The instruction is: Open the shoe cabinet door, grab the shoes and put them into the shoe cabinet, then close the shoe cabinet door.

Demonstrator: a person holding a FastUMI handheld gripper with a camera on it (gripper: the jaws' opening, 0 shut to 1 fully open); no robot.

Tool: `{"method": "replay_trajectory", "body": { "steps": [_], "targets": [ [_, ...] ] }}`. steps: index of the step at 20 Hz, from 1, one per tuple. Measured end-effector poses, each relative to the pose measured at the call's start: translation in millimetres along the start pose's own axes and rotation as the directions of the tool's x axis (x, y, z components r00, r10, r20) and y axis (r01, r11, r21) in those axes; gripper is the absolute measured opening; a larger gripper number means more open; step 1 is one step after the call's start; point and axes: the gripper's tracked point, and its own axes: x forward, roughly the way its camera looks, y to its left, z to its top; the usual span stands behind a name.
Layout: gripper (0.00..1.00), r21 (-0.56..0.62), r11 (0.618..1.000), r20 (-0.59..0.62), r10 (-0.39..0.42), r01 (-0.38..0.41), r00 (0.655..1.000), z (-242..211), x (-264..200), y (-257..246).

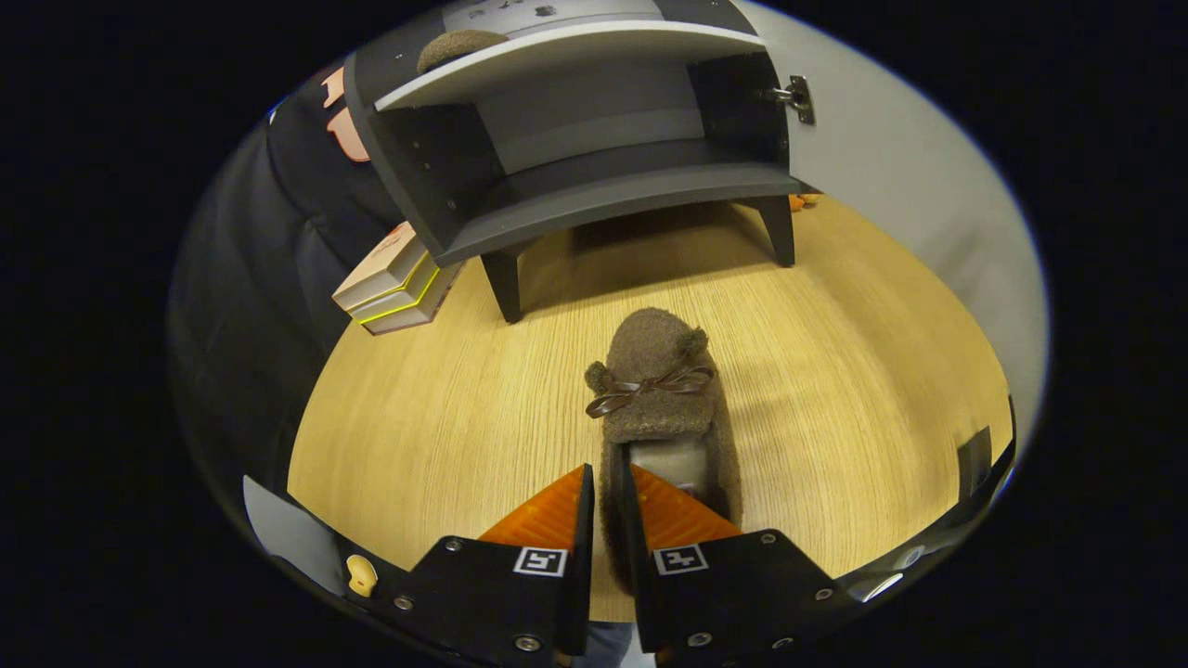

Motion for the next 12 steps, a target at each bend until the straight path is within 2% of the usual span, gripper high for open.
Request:
{"method": "replay_trajectory", "body": {
  "steps": [6,9,12],
  "targets": [
    [0.20,0.036,0.999,0.003,-0.013,0.013,1.000,7.9,38.4,-2.3],
    [0.12,0.074,0.997,0.015,-0.025,0.024,1.000,13.8,48.2,-5.9],
    [0.09,0.046,0.999,0.032,-0.031,0.030,0.999,16.6,44.6,-4.7]
  ]
}}
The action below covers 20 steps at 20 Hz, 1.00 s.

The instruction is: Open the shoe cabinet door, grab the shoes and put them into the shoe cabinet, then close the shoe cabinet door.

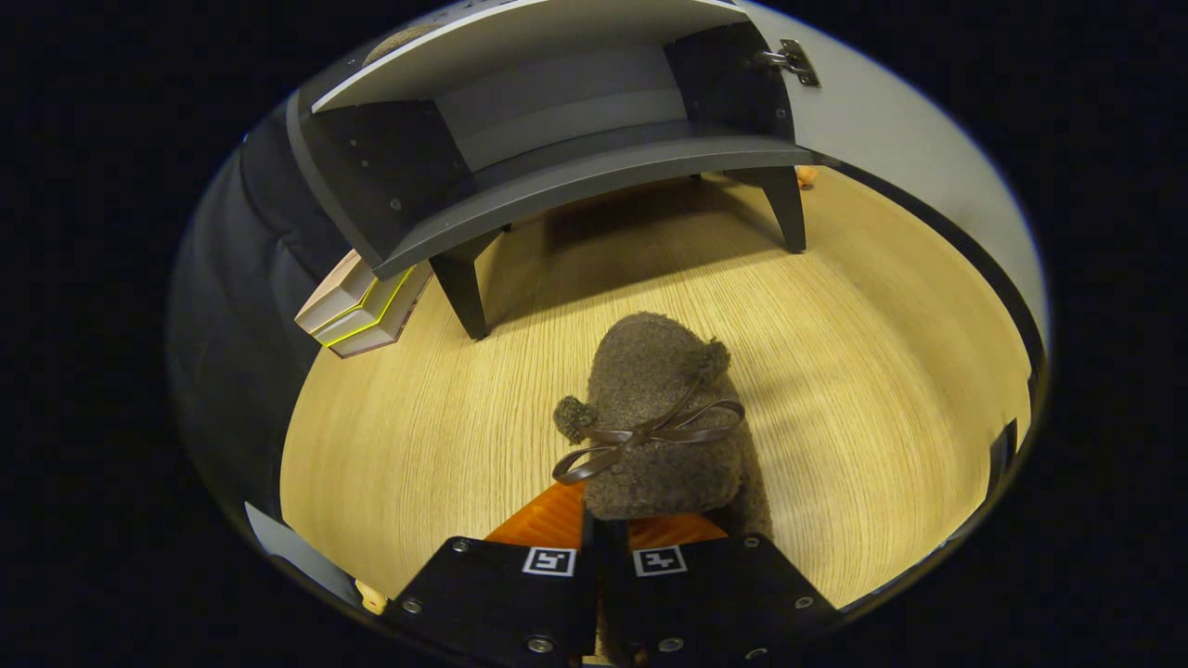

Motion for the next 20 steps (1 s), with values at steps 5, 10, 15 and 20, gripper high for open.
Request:
{"method": "replay_trajectory", "body": {
  "steps": [5,10,15,20],
  "targets": [
    [0.06,0.015,1.000,0.026,-0.018,0.017,0.999,14.2,-27.7,-9.4],
    [0.06,-0.011,1.000,0.090,-0.017,0.018,0.996,40.6,-73.3,-9.4],
    [0.06,-0.069,0.997,0.190,-0.001,0.015,0.982,93.7,-126.8,3.1],
    [0.06,-0.121,0.992,0.302,0.019,0.019,0.953,162.3,-168.2,21.0]
  ]
}}
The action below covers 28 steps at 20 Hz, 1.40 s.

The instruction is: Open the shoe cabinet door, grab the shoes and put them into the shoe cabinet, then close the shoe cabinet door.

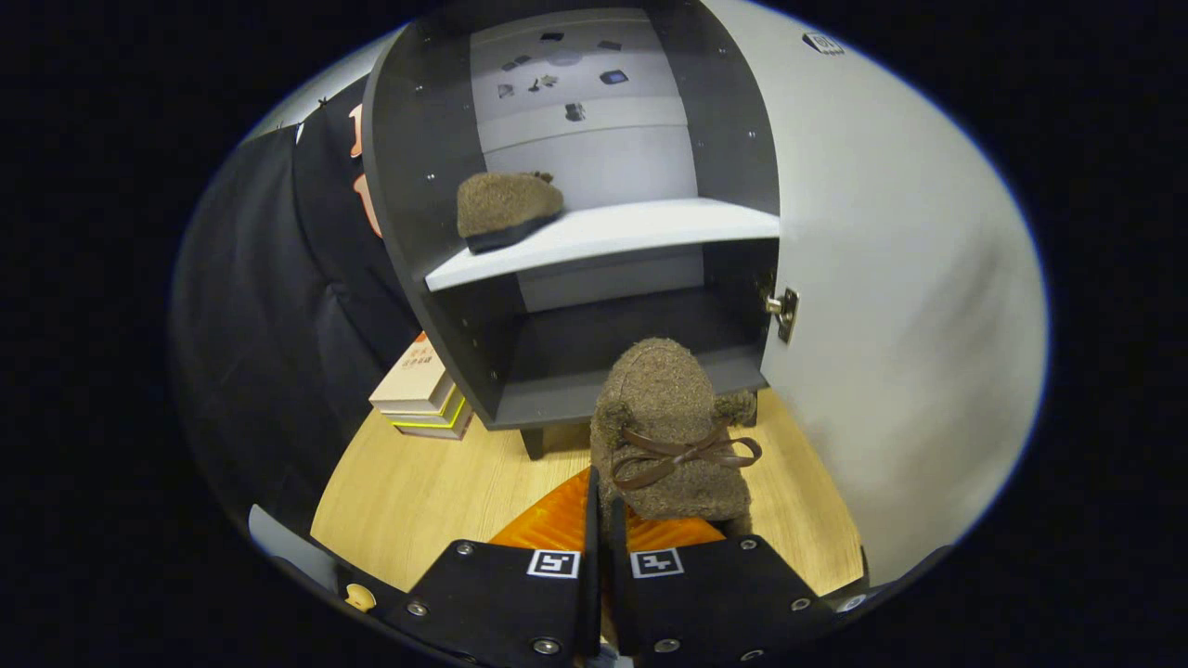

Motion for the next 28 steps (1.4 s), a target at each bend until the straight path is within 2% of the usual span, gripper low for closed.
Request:
{"method": "replay_trajectory", "body": {
  "steps": [9,17,23,28],
  "targets": [
    [0.06,-0.052,0.999,0.135,0.007,0.000,0.991,117.4,12.6,8.4],
    [0.06,-0.106,0.994,0.206,0.010,0.012,0.979,221.1,62.3,7.7],
    [0.06,-0.123,0.992,0.194,0.018,0.006,0.981,266.2,115.3,7.1],
    [0.06,-0.131,0.991,0.150,0.025,-0.005,0.988,274.5,155.7,4.7]
  ]
}}
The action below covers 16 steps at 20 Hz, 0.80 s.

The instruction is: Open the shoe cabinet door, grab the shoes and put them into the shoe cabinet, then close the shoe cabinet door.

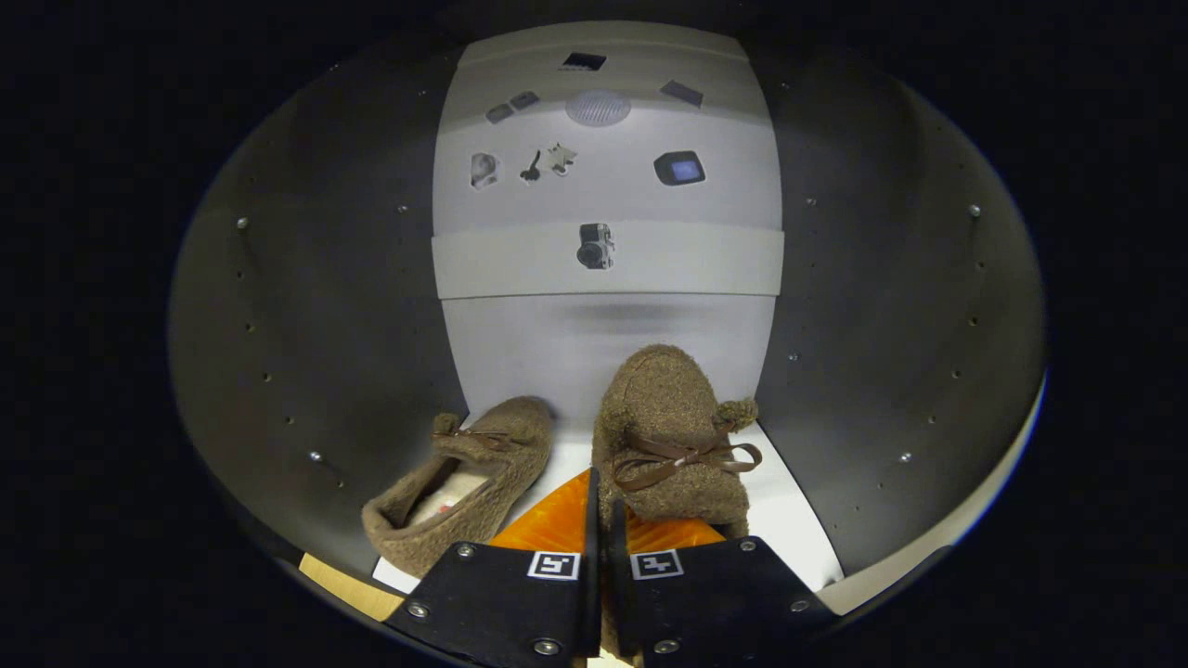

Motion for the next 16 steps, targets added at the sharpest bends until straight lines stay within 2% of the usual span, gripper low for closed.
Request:
{"method": "replay_trajectory", "body": {
  "steps": [3,6,10,16],
  "targets": [
    [0.06,0.003,1.000,-0.036,-0.022,0.022,0.999,-7.8,20.8,-4.8],
    [0.06,0.025,1.000,-0.070,-0.005,0.007,0.998,-15.5,32.3,-2.1],
    [0.14,0.035,0.999,-0.100,-0.004,0.008,0.995,-24.4,41.8,1.4],
    [0.15,0.013,1.000,-0.090,-0.025,0.026,0.996,-24.3,33.0,1.5]
  ]
}}
